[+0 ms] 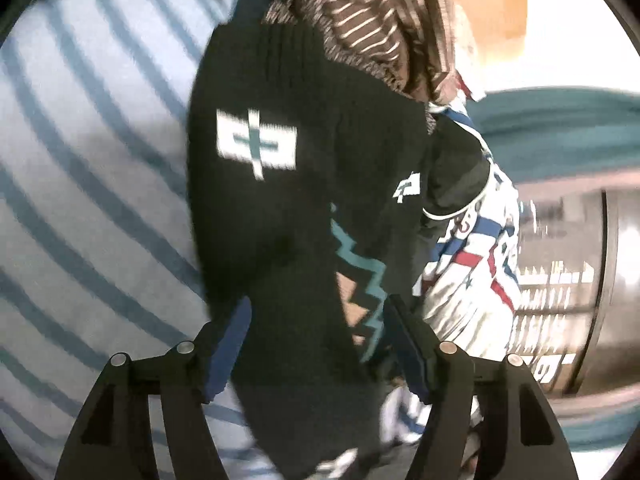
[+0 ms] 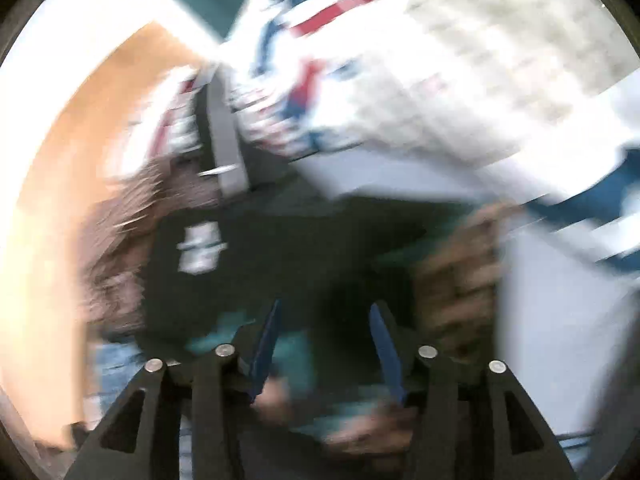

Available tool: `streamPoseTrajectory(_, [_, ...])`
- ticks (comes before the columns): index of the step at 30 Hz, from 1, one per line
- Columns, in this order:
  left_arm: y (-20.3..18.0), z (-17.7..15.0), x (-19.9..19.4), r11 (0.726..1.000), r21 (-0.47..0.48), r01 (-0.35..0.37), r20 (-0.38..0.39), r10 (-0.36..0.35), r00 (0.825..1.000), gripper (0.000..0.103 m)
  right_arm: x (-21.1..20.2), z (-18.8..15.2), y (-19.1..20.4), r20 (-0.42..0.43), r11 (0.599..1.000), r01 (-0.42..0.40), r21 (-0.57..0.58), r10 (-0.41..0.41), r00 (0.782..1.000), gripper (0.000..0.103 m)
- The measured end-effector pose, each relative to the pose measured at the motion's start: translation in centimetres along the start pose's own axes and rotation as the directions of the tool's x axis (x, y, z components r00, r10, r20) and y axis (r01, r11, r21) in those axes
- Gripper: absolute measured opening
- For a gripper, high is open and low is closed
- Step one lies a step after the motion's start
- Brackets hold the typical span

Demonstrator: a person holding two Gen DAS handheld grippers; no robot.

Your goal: Fold clothes

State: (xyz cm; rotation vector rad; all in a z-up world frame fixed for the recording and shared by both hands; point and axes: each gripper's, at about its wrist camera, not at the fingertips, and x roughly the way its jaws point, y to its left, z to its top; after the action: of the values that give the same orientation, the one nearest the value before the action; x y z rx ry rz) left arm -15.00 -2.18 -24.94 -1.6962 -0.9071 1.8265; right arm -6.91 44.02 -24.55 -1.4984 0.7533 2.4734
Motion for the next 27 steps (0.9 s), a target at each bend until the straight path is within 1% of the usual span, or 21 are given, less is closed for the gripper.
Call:
streamPoseTrajectory(2, [-0.8,-1.0,1.2,0.997,-0.072,-0.03,0.004,0.03,1.0,0.069,0.3,1.7,-0.1,-0.025,0.989,0.109,-0.098,-0.112,0.993,0.064])
streamPoseTrajectory(3, [-1.3,-1.5,1.7,0.993,-0.107,-0.045,0.005,0.046,0.999,0.069,0.8,2.5,0.0,-0.036,0.975,0.152,-0.16,-0.16,0.986,0.064])
streamPoseTrajectory(4, [-1.8,-1.9,2.6,0.991,-0.124,-0.057,-0.005,0.057,0.998,0.069,1.5,3.2,0.5,-0.046,0.955,0.184,-0.234,-0.2,0.979,0.064])
streamPoseTrajectory(6, [-2.5,-2.9,4.2,0.984,-0.162,-0.073,-0.025,0.069,0.997,0.069,3.1,4.5,1.3,-0.065,0.895,0.239,-0.378,-0.283,0.957,0.064])
streamPoseTrajectory(7, [-2.5,-3.6,4.8,0.979,-0.193,-0.071,-0.031,0.066,0.997,0.069,4.0,4.9,1.5,-0.083,0.857,0.259,-0.446,-0.328,0.941,0.065])
streamPoseTrajectory(8, [-2.5,-4.0,5.2,0.975,-0.212,-0.072,-0.035,0.066,0.997,0.069,5.0,5.2,1.7,-0.103,0.822,0.267,-0.503,-0.364,0.926,0.064])
streamPoseTrajectory(9, [-2.4,-4.6,5.6,0.969,-0.234,-0.08,-0.041,0.073,0.997,0.069,5.9,5.4,1.9,-0.123,0.796,0.267,-0.543,-0.39,0.912,0.064])
streamPoseTrajectory(10, [-2.4,-5.0,5.9,0.965,-0.247,-0.085,-0.043,0.077,0.996,0.069,6.7,5.7,2.1,-0.134,0.775,0.259,-0.576,-0.403,0.905,0.064])
streamPoseTrajectory(12, [-2.2,-5.8,6.1,0.965,-0.247,-0.082,-0.037,0.075,0.996,0.069,7.8,6.1,2.5,-0.141,0.752,0.234,-0.616,-0.397,0.907,0.066])
streamPoseTrajectory(13, [-2.2,-6.2,6.2,0.966,-0.247,-0.081,-0.033,0.075,0.997,0.069,8.4,6.2,2.5,-0.146,0.745,0.233,-0.626,-0.404,0.903,0.069])
streamPoseTrajectory(14, [-2.2,-6.4,6.2,0.968,-0.237,-0.084,-0.034,0.078,0.996,0.069,8.9,6.3,2.5,-0.151,0.739,0.239,-0.63,-0.418,0.896,0.068])
streamPoseTrajectory(15, [-2.2,-6.6,6.1,0.97,-0.226,-0.087,-0.035,0.081,0.996,0.069,9.0,6.1,2.6,-0.151,0.743,0.239,-0.625,-0.416,0.897,0.068])
streamPoseTrajectory(18, [-2.8,-6.8,5.2,0.984,-0.149,-0.098,-0.048,0.092,0.995,0.069,8.0,5.1,2.8,-0.133,0.782,0.217,-0.584,-0.356,0.925,0.068])
streamPoseTrajectory(20, [-3.4,-7.0,3.9,0.989,-0.097,-0.111,-0.03,0.108,0.994,0.069,7.0,3.8,3.1,-0.13,0.797,0.199,-0.571,-0.327,0.936,0.068])
streamPoseTrajectory(23, [-4.3,-7.8,1.6,0.993,-0.032,-0.114,-0.007,0.114,0.993,0.069,4.8,1.5,3.9,-0.129,0.791,0.171,-0.588,-0.301,0.945,0.068])
streamPoseTrajectory(27, [-5.4,-10.2,-2.8,0.992,0.023,-0.12,0.04,0.119,0.992,0.069,0.8,-1.2,4.9,-0.142,0.778,0.111,-0.619,-0.25,0.958,0.068])
